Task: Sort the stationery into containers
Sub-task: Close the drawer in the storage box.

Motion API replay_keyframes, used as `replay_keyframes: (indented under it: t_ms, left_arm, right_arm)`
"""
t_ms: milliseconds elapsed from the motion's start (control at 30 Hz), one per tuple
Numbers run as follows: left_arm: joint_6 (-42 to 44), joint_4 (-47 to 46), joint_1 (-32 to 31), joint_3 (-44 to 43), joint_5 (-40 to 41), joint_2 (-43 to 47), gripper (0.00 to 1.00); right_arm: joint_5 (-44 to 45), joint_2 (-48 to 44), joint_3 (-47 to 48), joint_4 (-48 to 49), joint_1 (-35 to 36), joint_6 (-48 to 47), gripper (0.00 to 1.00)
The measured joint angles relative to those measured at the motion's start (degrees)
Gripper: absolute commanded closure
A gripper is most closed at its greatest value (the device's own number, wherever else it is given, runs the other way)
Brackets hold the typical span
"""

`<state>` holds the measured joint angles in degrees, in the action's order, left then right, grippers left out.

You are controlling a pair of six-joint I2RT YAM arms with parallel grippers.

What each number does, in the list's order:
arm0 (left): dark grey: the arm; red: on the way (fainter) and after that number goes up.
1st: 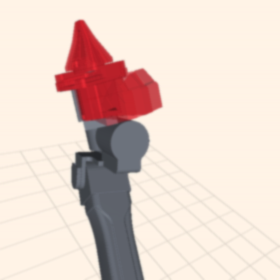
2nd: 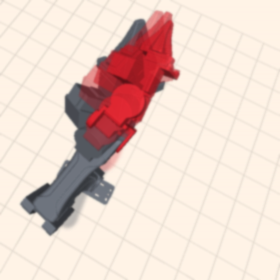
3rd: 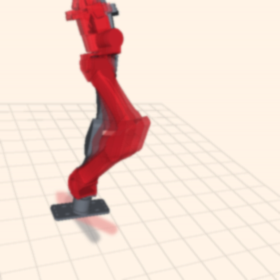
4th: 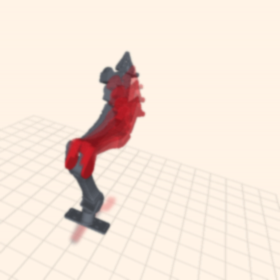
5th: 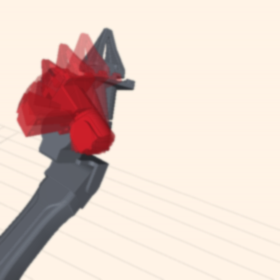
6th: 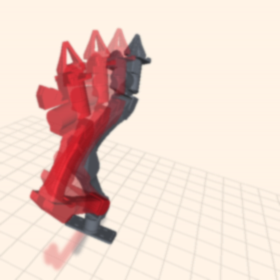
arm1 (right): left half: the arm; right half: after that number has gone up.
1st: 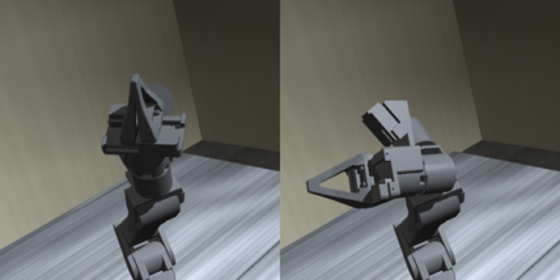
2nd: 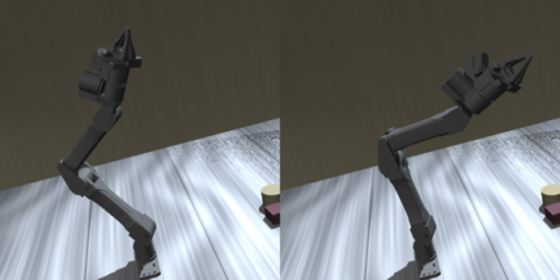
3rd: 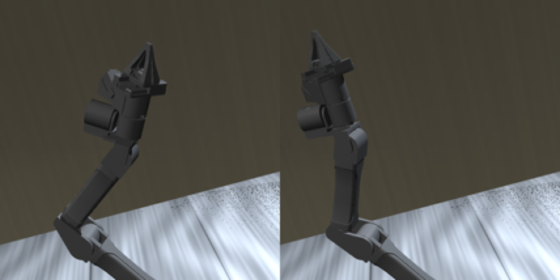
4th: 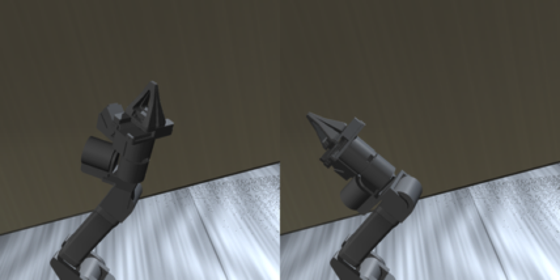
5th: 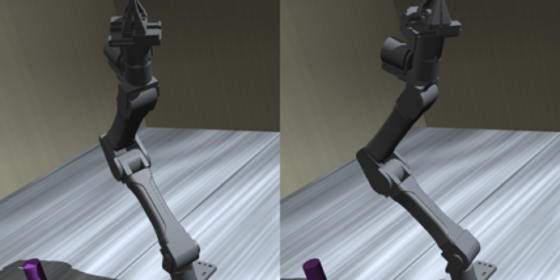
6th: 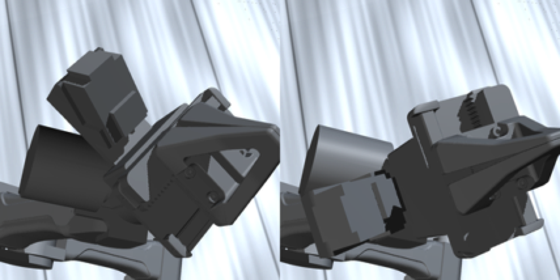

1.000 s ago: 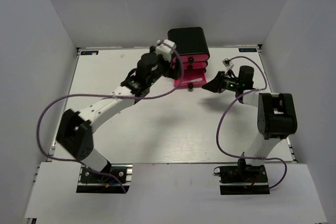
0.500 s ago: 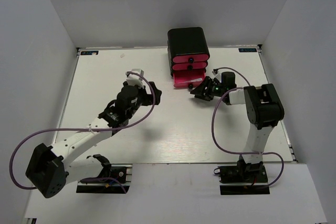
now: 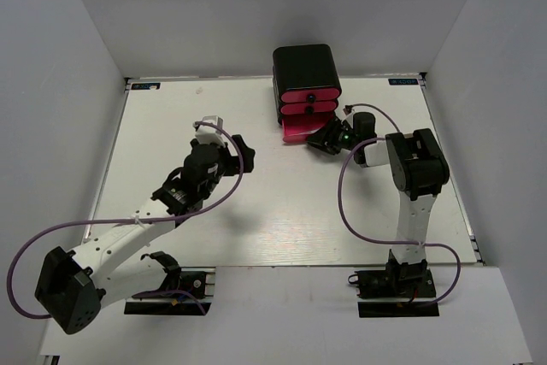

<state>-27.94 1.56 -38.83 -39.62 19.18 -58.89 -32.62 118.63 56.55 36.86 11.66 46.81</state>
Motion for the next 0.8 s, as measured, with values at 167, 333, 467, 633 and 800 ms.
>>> replay_keyframes:
  t_ms: [167, 333, 467, 633, 800]
  left_arm:
    - [-0.61, 1.53, -0.39, 0.22, 0.68, 0.52, 0.01]
    - [-0.63, 2.64, -0.66, 0.22, 1.07, 0.50, 0.01]
    - [-0.63, 2.75, -0.66, 0.22, 1.22, 0.42, 0.01]
    - [-0.63, 2.71, -0.66, 0.20, 1.16, -0.66, 0.01]
    - [-0.63, 2.71, -0.66, 0.20, 1.16, -1.31, 0.01]
  right_arm:
    - [1.14, 1.64, 0.98, 1.95, 0.39, 0.83, 0.73]
    - [1.20, 1.86, 1.01, 3.04, 0.52, 0.85, 0.79]
    - [1.88, 1.86, 0.98, 3.98, 0.52, 0.83, 0.79]
    - [2.99, 3.19, 4.24, 3.37, 0.50, 0.74, 0.79]
    - [3.78, 5.81, 9.18, 2.14, 0.46, 0.59, 0.78]
